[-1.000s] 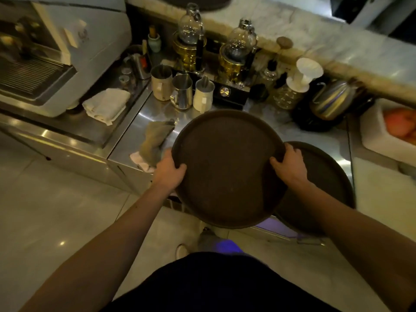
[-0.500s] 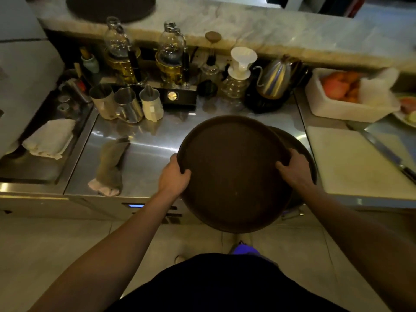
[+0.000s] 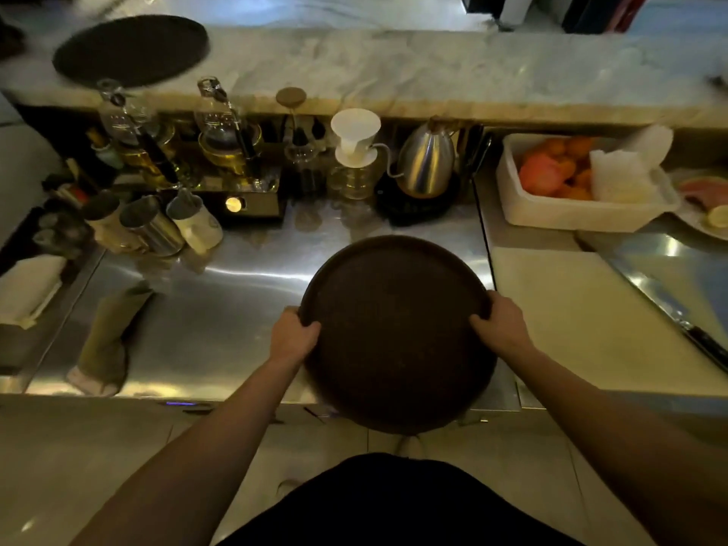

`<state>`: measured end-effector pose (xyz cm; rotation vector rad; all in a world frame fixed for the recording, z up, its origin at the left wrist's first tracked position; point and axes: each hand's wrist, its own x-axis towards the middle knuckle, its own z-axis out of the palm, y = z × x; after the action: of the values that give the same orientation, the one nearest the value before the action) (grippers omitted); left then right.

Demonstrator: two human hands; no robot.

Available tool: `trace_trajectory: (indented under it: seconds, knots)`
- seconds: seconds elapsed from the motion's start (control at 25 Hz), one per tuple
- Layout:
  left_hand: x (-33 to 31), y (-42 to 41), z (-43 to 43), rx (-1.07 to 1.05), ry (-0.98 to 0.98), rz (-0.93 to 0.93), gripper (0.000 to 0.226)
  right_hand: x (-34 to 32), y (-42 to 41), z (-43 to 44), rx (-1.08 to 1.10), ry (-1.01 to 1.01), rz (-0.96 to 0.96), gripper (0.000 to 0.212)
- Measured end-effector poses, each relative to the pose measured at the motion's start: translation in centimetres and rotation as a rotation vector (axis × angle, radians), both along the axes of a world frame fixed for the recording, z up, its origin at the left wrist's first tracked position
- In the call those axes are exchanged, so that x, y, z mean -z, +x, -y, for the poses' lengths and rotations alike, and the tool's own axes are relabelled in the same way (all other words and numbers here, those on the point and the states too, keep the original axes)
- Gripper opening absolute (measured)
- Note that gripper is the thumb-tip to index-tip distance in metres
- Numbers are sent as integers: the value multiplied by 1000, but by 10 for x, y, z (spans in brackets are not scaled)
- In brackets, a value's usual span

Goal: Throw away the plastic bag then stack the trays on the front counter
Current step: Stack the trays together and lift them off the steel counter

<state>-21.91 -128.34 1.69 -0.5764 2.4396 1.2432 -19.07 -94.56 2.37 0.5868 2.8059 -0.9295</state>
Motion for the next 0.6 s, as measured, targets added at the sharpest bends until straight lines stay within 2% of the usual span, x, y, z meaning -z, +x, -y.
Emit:
trace_trajectory:
  seconds: [0.12,0.28,0.6]
  knots:
    - [16,-15,-14,-39,-25,22,48,4,-8,-18,-49,-52,25,41]
    - [15,-16,-36,-87,-58,41,34,9,-17,-32,-77,-79,59,46]
    - [28,-30,-35,-3,-159,80,29,19,-22,-31,-87,-65,76,47]
